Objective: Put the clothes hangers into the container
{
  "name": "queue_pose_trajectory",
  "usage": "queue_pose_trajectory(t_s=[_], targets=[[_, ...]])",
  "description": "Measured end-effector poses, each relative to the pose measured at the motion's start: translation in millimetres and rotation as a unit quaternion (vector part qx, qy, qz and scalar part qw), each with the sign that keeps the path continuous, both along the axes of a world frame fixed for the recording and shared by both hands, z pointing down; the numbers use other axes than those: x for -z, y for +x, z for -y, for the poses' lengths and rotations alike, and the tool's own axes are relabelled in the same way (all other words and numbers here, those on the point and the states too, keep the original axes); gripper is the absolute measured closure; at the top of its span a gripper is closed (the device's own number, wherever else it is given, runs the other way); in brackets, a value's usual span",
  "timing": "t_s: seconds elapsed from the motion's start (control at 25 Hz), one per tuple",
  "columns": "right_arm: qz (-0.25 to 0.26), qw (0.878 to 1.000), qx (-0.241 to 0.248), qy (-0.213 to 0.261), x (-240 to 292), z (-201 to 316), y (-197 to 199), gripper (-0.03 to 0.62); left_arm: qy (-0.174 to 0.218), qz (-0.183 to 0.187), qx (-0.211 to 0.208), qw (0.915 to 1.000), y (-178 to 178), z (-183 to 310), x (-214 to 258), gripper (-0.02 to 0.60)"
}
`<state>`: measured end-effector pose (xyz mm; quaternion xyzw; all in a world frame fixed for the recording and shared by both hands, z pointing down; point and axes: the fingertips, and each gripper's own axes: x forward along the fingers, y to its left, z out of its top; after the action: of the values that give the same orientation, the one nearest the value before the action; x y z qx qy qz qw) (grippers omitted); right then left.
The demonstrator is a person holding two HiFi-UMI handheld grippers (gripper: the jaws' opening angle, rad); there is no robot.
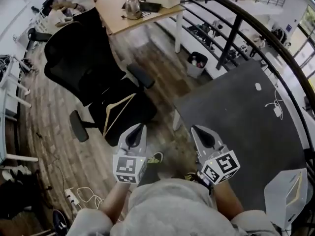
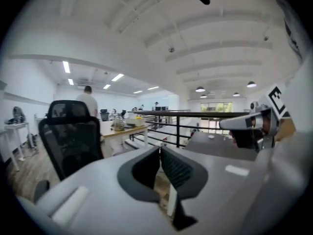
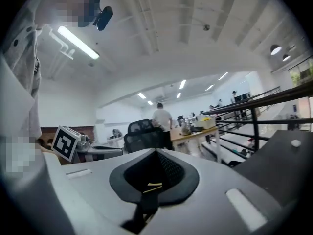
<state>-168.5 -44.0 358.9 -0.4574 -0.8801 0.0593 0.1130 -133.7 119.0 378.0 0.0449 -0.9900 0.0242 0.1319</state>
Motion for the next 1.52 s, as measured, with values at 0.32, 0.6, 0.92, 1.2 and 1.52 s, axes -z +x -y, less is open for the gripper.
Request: queue_pose_trajectory(t_s=[0.32,0.6,0.92,1.2,1.52], targets=[[-0.030,0.983,0.178,0.037,-41,-193,35,0.595,-0.005,-0.055,0.181,0.9818,72,-175,-53,0.558],[-0.048,0.972,0.215,0.082,-75,-302,32,0.595,0.031,-0.116,0.220,0.9681,71,-289,-129,0.508],[-0.071,0.961,0.225,0.141,-142,-365,7,0.595,0.075,-0.198,0.238,0.9480,23,-382,-235,0.436],[-0.117,0.950,0.232,0.173,-206,-390,-6,0.595,0.072,-0.287,0.232,0.9268,-7,-428,-358,0.408],[-0.163,0.942,0.218,0.198,-258,-398,-17,0.595,0.062,-0.411,0.231,0.8798,-11,-476,-508,0.410]])
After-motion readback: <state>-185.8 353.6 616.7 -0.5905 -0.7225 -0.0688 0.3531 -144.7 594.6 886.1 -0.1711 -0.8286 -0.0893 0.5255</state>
